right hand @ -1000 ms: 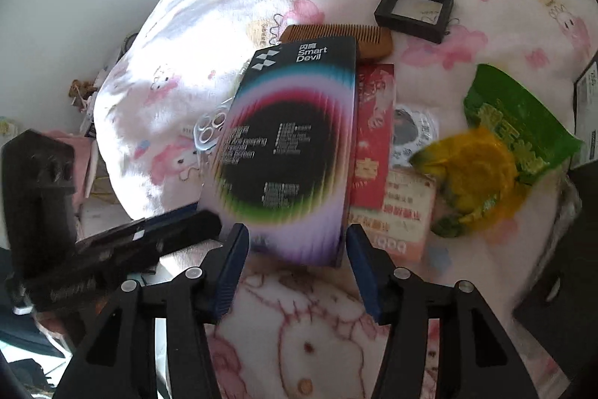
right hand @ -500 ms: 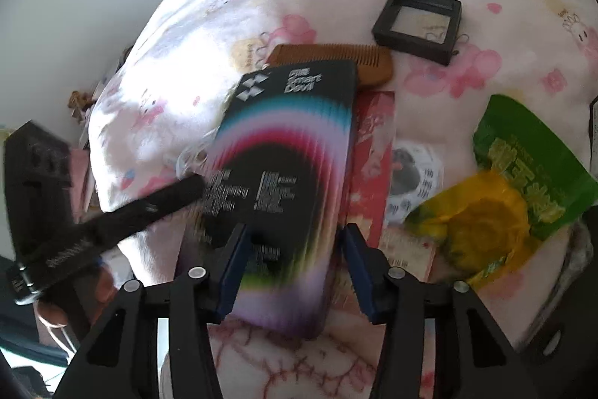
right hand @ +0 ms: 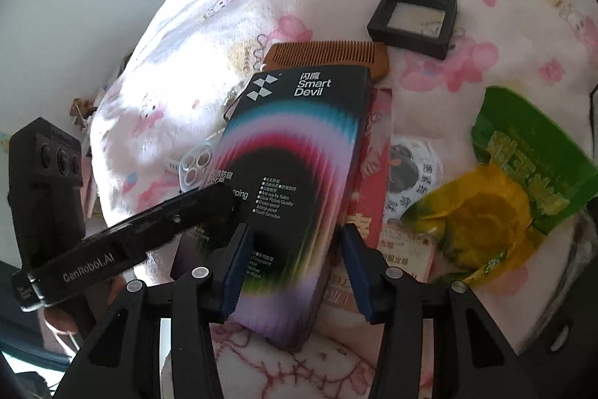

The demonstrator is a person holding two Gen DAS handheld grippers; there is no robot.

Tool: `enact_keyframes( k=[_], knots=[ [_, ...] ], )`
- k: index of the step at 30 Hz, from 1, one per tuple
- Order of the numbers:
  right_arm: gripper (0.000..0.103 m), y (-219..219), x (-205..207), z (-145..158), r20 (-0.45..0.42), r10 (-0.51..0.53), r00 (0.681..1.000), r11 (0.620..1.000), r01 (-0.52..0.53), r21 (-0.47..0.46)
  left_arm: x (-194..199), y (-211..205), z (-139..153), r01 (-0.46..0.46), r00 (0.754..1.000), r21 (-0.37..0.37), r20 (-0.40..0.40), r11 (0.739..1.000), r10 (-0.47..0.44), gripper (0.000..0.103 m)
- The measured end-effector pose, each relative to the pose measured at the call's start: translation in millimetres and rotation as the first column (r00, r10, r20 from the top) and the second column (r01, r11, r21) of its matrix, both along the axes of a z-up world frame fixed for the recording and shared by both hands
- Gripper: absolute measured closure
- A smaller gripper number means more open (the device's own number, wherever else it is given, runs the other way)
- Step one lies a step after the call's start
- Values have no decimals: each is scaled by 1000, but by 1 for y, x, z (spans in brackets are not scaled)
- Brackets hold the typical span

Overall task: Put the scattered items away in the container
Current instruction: 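Grasp the black Smart Devil box with the left tool, then lift the Smart Devil box and lower it into the black box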

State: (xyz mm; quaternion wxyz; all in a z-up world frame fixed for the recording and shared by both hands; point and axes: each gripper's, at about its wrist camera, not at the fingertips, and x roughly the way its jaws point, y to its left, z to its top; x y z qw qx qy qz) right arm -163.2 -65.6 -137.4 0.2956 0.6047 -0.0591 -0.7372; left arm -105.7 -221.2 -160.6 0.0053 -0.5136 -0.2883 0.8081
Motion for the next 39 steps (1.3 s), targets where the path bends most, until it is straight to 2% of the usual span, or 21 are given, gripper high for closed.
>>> enact_keyframes(
  k=[2,5,6,7,8,9,11,13,16,20,23,25,27,33,35,39],
  knots=[
    [59,-2,6,9,-23,21,1000,1000,-20,20,5,10,13,16,1000,-38,9,999,-15,56],
    [59,7,20,32,-76,54,996,999,-54,-3,20,21,42,31,998,-101,-43,994,-36,56],
    [59,10,24,40,-89,54,995,998,-56,-18,23,24,50,30,998,-108,-56,994,-36,60],
    [60,14,29,48,-101,53,993,998,-57,-32,25,28,59,51,995,-67,-78,996,-56,63],
    [62,18,34,58,-104,60,993,994,-69,-84,26,32,66,70,992,-22,-100,997,-72,76],
    [66,19,38,65,-98,68,993,989,-80,-124,28,40,77,84,988,-15,-129,996,-85,83],
    [70,25,49,83,-147,68,987,989,-85,-118,26,53,88,87,986,-96,-136,992,-100,81],
    [70,33,51,91,-183,61,981,990,-83,-116,17,57,82,64,994,-121,-78,991,-74,81],
    [70,50,45,82,-125,1,992,994,-14,-105,15,59,75,54,997,-153,-54,987,-63,80],
    [70,77,45,66,-120,-41,992,998,36,-45,21,52,62,41,999,-97,-22,994,-43,69],
    [70,89,41,51,-81,-68,994,997,66,-30,18,54,53,30,1000,-130,10,991,-29,67],
    [69,87,39,44,-68,-71,995,997,70,-24,16,49,46,12,1000,-144,30,989,-7,65],
    [69,81,36,36,-44,-62,997,998,61,-24,15,42,40,-4,999,-121,36,993,8,60],
    [62,55,18,16,-18,-34,999,999,34,-1,4,25,21,-10,998,-66,58,998,14,58],
    [62,48,12,6,6,-29,1000,1000,29,7,-1,20,10,-6,998,-11,65,1000,7,54],
    [58,37,0,-13,74,-18,997,999,21,-40,-8,20,-4,13,998,28,68,1000,-15,53]
  ],
)
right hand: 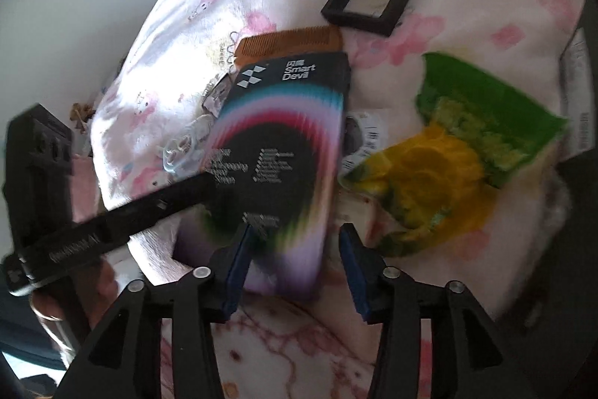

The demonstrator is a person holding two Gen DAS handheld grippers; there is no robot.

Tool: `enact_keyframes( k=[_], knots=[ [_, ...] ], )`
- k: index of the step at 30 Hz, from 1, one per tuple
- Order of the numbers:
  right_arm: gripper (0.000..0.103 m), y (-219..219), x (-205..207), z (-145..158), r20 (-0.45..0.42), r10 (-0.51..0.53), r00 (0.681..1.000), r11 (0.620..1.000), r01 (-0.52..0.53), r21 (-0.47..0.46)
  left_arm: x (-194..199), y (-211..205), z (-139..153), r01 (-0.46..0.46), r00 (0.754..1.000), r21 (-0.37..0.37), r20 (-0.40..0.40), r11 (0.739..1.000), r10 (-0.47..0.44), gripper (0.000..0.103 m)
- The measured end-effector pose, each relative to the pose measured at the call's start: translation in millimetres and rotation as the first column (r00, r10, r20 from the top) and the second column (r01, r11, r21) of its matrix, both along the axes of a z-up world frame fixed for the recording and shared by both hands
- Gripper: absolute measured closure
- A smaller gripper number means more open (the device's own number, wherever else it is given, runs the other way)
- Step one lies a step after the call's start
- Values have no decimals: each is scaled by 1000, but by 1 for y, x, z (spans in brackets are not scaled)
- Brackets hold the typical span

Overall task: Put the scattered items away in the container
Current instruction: 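Lift the Smart Devil box and lower it into the black box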

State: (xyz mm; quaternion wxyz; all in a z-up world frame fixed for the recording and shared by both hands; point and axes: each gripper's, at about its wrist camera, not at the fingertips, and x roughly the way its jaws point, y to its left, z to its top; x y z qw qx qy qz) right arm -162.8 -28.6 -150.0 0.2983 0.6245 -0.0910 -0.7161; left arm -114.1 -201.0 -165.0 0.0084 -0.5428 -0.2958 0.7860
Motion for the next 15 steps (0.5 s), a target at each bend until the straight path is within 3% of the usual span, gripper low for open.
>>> enact_keyframes(
  k=[2,4,7,15],
  knots=[
    [56,-5,-5,-5,8,0,1000,1000,1,-13,-4,5,0,22,1000,7,5,1000,-23,55],
    [56,-8,-6,-1,-7,-3,1000,1000,3,-1,-5,14,6,34,999,-71,4,997,-34,56],
    [57,-7,1,17,-66,-3,998,1000,4,11,1,17,24,35,998,-60,-42,998,-37,55],
    [57,36,35,93,-205,-60,977,997,49,-54,21,55,97,106,975,-72,-190,992,-118,55]
  ],
)
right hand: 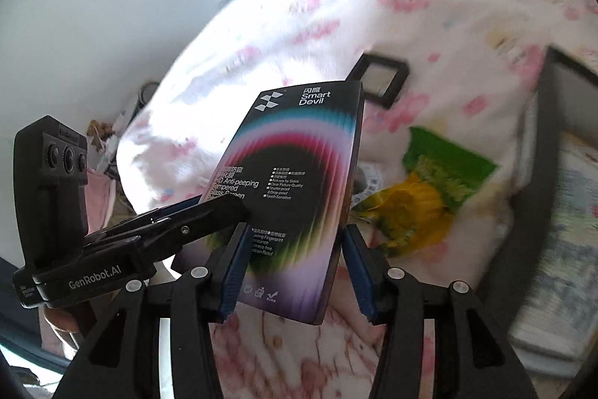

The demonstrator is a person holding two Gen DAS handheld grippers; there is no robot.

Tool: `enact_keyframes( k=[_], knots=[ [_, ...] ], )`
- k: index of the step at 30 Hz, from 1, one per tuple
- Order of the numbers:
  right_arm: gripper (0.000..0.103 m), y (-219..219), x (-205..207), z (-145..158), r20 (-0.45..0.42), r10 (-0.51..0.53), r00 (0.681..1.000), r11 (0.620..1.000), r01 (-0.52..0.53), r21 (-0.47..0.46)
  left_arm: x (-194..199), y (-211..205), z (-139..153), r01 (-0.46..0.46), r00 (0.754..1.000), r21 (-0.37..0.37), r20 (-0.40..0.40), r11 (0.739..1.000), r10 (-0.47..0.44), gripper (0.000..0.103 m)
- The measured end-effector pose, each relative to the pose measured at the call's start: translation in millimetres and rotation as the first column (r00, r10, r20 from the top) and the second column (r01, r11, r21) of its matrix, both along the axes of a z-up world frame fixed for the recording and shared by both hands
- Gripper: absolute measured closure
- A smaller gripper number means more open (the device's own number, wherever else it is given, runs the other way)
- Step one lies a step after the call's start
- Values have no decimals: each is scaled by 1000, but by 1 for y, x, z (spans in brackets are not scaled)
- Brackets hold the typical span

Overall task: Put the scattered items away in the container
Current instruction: 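Lift the Smart Devil box and lower it into the black box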

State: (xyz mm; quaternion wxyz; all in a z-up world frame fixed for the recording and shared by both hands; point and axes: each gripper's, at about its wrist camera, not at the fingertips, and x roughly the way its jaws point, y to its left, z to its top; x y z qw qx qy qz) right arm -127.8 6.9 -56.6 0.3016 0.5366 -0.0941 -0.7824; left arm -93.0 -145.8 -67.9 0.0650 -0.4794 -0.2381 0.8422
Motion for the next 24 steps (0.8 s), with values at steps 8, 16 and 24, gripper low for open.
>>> enact_keyframes(
  k=[8,16,24],
  knots=[
    [57,83,38,60,-124,-112,986,993,116,26,-14,91,49,167,983,8,-83,986,-166,55],
    [57,183,47,80,-185,-237,954,961,258,97,-61,204,51,307,949,28,-85,951,-304,55],
    [57,258,24,44,-140,-319,937,931,337,139,-102,274,8,394,919,37,14,918,-394,55]
  ],
)
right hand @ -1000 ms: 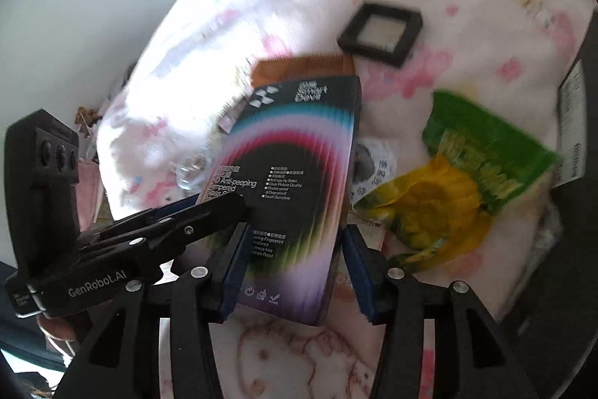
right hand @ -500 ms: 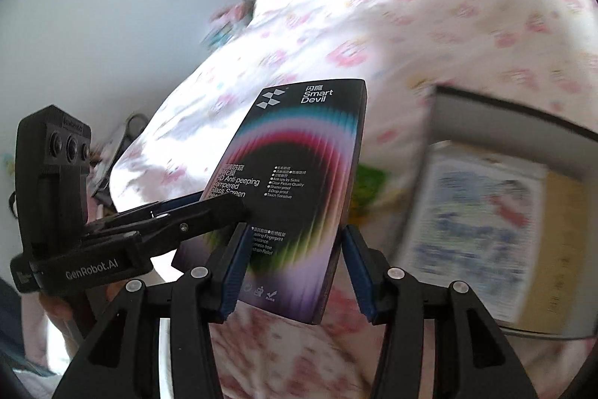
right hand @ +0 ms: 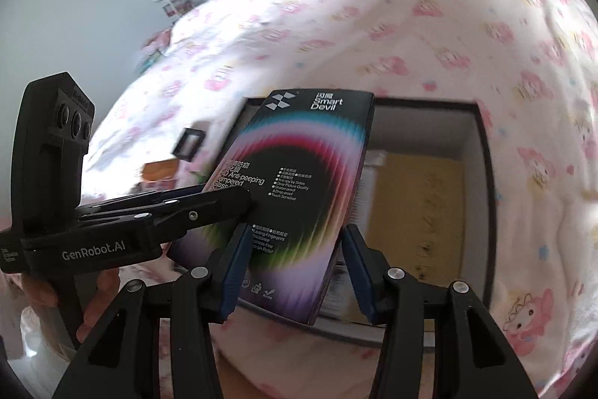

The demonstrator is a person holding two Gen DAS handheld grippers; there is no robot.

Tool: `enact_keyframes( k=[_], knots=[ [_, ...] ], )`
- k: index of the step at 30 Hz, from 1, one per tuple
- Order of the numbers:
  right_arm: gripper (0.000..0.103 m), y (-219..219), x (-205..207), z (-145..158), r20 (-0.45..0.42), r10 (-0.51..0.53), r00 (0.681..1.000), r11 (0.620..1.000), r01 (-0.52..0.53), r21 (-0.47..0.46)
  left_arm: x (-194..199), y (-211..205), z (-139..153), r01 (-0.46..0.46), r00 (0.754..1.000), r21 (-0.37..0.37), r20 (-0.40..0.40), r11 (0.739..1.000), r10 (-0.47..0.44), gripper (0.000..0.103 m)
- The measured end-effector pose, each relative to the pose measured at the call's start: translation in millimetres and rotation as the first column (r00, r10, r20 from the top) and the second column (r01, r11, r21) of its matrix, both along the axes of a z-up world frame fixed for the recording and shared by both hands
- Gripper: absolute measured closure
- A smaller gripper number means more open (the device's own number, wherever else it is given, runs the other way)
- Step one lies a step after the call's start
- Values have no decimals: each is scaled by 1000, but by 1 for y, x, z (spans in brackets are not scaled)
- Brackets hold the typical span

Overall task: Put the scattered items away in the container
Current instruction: 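Lift the Smart Devil box and lower it into the black box, then push the Smart Devil box upright against the box wall with the left tool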

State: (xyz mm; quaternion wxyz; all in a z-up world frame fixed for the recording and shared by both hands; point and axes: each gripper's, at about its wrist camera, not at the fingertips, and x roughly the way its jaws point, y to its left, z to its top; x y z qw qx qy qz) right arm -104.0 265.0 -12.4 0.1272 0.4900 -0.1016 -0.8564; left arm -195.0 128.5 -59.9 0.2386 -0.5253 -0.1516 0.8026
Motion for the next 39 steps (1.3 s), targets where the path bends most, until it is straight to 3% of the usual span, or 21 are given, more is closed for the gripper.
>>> enact_keyframes(
  k=[7,16,19,24,28,34,37,39],
  knots=[
    [57,43,-10,-47,97,-65,993,995,72,-65,-13,33,-40,35,996,-57,89,998,-30,55],
    [61,44,-13,-77,174,-71,982,997,75,-18,-9,47,-78,50,982,-108,186,993,-29,62],
    [62,46,-12,-75,187,-85,979,995,94,-38,-5,48,-76,37,985,-136,171,990,-14,62],
    [62,43,-8,-52,85,-108,991,994,108,5,-2,33,-61,-68,991,-178,97,982,87,64],
    [62,48,-14,-60,115,-148,982,989,146,26,-6,35,-66,-123,983,-265,97,956,154,68],
    [62,50,-18,-65,118,-158,980,987,159,5,-5,65,-74,-11,991,-280,122,960,47,69],
    [62,53,-19,-65,121,-162,979,986,164,-8,-6,67,-67,25,991,-207,134,978,3,69],
    [62,52,-23,-60,106,-147,983,989,148,2,-6,61,-63,21,993,-212,118,977,5,69]
  ],
)
